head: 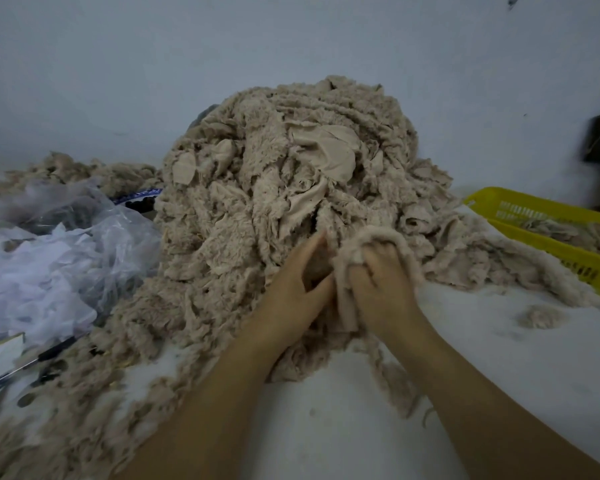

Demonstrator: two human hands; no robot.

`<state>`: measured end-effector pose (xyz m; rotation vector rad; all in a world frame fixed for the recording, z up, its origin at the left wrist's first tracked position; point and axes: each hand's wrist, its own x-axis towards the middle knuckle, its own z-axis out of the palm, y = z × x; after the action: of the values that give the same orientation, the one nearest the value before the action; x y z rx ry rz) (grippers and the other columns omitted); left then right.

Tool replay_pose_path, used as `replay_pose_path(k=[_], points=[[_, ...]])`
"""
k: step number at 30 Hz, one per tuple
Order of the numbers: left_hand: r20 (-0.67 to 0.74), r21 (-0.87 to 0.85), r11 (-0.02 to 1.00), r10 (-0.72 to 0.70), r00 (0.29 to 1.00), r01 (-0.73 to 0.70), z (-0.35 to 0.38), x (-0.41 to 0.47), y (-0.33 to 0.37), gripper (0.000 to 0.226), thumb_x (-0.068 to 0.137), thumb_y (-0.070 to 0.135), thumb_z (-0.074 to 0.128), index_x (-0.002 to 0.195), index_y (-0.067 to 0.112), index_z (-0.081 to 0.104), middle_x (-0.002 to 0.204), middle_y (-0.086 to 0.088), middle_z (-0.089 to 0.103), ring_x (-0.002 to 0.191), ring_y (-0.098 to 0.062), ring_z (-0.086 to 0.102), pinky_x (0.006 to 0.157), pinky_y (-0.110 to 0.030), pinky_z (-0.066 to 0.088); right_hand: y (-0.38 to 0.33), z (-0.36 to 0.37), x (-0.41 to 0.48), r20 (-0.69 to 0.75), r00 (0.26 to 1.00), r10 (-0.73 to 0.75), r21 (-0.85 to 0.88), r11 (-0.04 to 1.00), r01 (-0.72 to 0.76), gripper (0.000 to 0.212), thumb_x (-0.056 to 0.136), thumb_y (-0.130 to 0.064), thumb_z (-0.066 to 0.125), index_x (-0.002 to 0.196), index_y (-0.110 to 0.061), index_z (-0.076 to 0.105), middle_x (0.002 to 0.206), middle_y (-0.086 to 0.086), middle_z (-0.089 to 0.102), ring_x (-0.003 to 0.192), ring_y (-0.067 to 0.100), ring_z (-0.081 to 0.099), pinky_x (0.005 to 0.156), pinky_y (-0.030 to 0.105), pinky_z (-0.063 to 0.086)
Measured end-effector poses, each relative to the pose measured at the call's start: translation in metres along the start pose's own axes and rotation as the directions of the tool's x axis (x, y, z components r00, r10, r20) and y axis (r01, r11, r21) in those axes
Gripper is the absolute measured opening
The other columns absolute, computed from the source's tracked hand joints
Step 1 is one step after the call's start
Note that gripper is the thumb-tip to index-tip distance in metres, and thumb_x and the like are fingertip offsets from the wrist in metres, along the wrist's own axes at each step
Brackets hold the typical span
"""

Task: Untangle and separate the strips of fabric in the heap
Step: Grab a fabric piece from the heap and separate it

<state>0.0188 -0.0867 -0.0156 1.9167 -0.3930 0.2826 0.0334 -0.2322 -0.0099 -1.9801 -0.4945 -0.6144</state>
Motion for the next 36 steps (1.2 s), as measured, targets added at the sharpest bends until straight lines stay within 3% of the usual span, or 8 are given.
replay_pose_path(k=[5,10,19,22,25,28,32,36], points=[[-0.096,-0.09,0.996,-0.029,0.995,0.021,-0.004,-0.009,0.003,0.027,0.098,0.029,0.058,0.089,0.052,0.071,0.085,0.017,0.073,0.074,-0.002,0.07,0.059,-0.018,0.053,-0.011,0.013,-0.002,0.093,0.985,-0.147,-0.043,0.988,0.152,0.016,0.082,-0.033,0.036,0.081,-0.021,0.047,0.092,-0.01,0.041,0.088,0.007,0.038,0.077,0.018,0.034],[-0.103,-0.558,0.814,-0.262,0.96,0.162,-0.005,-0.003,0.012,0.03,0.098,0.021,0.057,0.089,0.042,0.077,0.09,0.001,0.078,0.078,-0.016,0.075,0.061,-0.03,0.059,0.012,-0.002,0.005,0.185,0.976,0.119,-0.053,0.992,-0.111,0.05,0.094,-0.025,0.053,0.141,-0.03,0.037,0.141,-0.013,0.031,0.113,-0.002,0.041,0.09,0.014,0.037],[-0.203,-0.808,0.583,-0.41,0.889,0.084,-0.014,0.005,0.001,0.045,0.081,0.031,0.058,0.12,0.01,0.068,0.118,-0.01,0.072,0.105,-0.023,0.069,0.079,-0.03,0.059,0.008,-0.006,0.006,0.213,0.917,0.336,0.27,0.882,-0.386,0.027,0.099,-0.034,0.053,0.083,-0.012,0.056,0.063,0.008,0.049,0.054,0.021,0.048,0.057,0.024,0.038],[-0.264,-0.72,0.674,-0.489,0.831,0.168,-0.009,0.004,-0.003,0.043,0.103,0.031,0.041,0.132,0.003,0.054,0.12,-0.012,0.065,0.104,-0.024,0.064,0.083,-0.032,0.056,-0.005,0.001,-0.001,0.38,0.879,0.289,0.462,0.763,-0.451,0.02,0.089,-0.052,0.061,0.087,-0.034,0.067,0.081,-0.013,0.069,0.076,0.008,0.066,0.069,0.022,0.051],[-0.32,0.02,0.998,-0.046,0.946,0.055,0.002,-0.006,-0.006,0.037,0.091,0.03,0.048,0.118,0.006,0.059,0.116,-0.011,0.063,0.108,-0.029,0.061,0.091,-0.04,0.051,-0.011,0.013,-0.007,0.475,0.839,0.266,0.321,0.835,-0.447,0.038,0.078,-0.061,0.063,0.11,-0.041,0.055,0.11,-0.022,0.067,0.104,-0.001,0.064,0.09,0.021,0.052],[-0.182,0.371,0.928,0.116,0.976,-0.041,0.006,-0.002,-0.01,0.039,0.09,-0.004,0.05,0.124,0.01,0.06,0.123,-0.004,0.054,0.111,-0.022,0.054,0.089,-0.033,0.047,-0.005,0.009,-0.002,0.359,0.847,0.393,0.299,0.811,-0.503,0.02,0.098,-0.035,0.058,0.113,-0.021,0.06,0.113,0.0,0.07,0.107,0.021,0.066,0.095,0.04,0.053],[-0.189,0.365,0.931,0.095,0.977,-0.021,0.002,-0.002,-0.008,0.034,0.104,0.016,0.044,0.137,0.023,0.053,0.126,0.015,0.044,0.109,-0.002,0.048,0.088,-0.013,0.038,0.01,-0.01,0.012,0.346,0.827,0.444,0.684,0.484,-0.546,0.022,0.099,-0.011,0.051,0.115,-0.001,0.061,0.099,0.014,0.07,0.088,0.03,0.066,0.075,0.036,0.054],[-0.269,0.318,0.944,0.006,0.963,0.083,0.0,-0.001,-0.012,0.038,0.103,0.023,0.048,0.14,0.027,0.048,0.127,0.018,0.037,0.088,0.007,0.05,0.073,-0.004,0.038,0.027,-0.044,0.032,0.097,0.739,0.667,0.991,0.007,-0.137,0.024,0.103,-0.026,0.044,0.097,-0.011,0.061,0.083,0.003,0.07,0.07,0.014,0.069,0.061,0.025,0.056]])
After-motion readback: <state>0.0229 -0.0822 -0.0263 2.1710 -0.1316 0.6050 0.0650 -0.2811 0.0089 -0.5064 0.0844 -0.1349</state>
